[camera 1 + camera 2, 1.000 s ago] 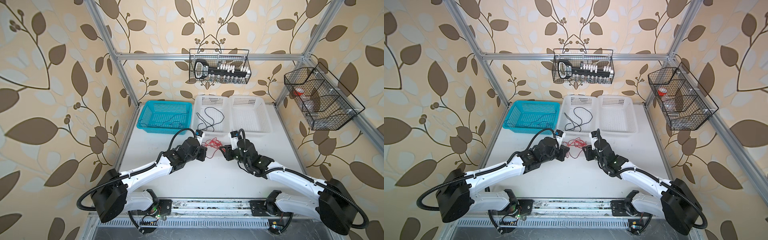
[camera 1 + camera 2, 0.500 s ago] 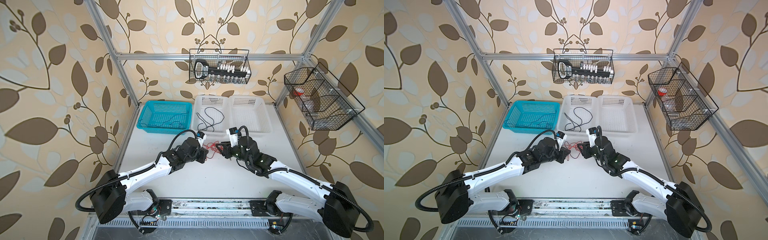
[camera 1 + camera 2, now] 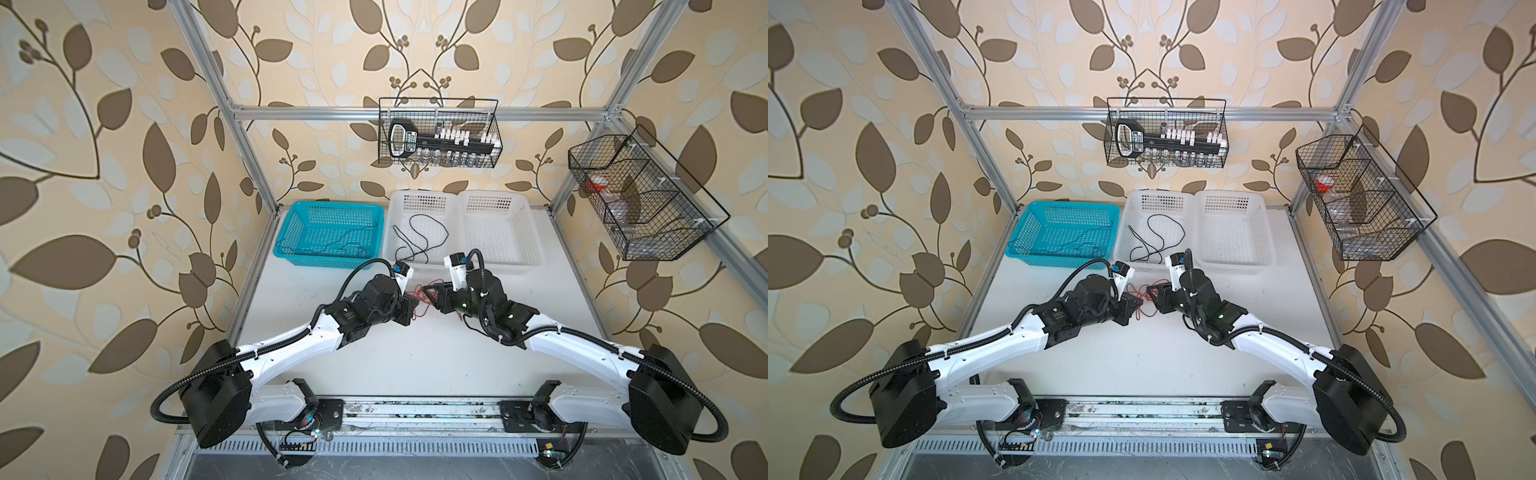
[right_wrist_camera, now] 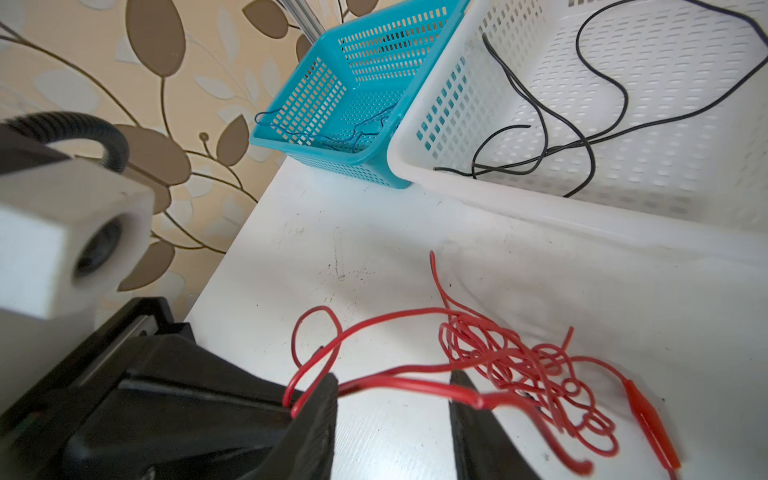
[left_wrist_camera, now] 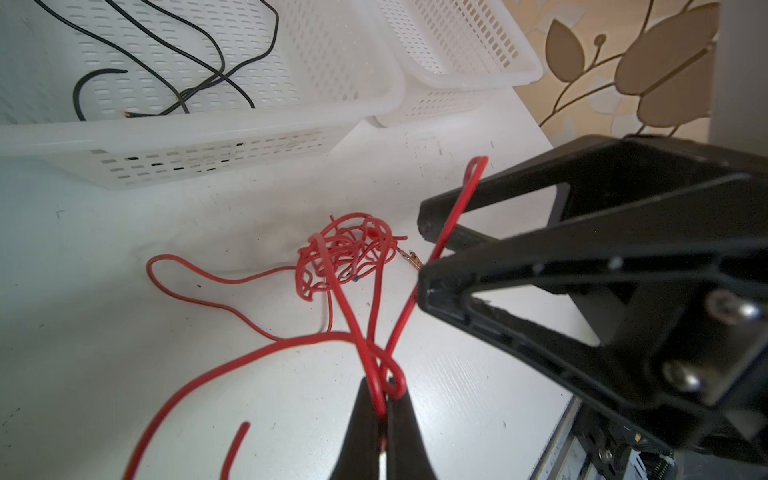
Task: Untangle the cables
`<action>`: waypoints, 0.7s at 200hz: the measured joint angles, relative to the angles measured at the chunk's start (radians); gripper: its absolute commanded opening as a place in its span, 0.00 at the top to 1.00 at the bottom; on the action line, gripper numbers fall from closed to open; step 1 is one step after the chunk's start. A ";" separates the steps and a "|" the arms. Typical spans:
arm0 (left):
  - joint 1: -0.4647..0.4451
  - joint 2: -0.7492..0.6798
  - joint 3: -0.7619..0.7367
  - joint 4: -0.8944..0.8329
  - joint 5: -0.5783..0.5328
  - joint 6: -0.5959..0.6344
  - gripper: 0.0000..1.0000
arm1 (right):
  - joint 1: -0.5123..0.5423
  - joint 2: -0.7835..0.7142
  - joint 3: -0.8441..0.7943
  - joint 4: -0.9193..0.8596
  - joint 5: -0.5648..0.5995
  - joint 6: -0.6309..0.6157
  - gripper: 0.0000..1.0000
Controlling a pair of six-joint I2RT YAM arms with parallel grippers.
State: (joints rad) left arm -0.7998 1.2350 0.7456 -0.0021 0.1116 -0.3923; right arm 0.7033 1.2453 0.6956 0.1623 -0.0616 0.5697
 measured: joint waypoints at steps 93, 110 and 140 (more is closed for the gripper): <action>0.000 -0.011 -0.040 0.051 0.034 -0.012 1.00 | 0.003 0.117 0.048 0.108 -0.064 0.030 1.00; 0.000 -0.011 -0.051 0.062 0.030 -0.014 0.86 | 0.009 0.111 0.049 0.108 -0.069 0.027 1.00; 0.000 -0.014 -0.066 0.076 0.004 -0.030 0.73 | -0.003 0.073 0.049 0.077 -0.063 0.001 1.00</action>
State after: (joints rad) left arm -0.7998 1.2209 0.6796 0.0742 0.1158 -0.4225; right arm 0.7002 1.3182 0.7448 0.2390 -0.1242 0.5709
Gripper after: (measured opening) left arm 0.244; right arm 0.048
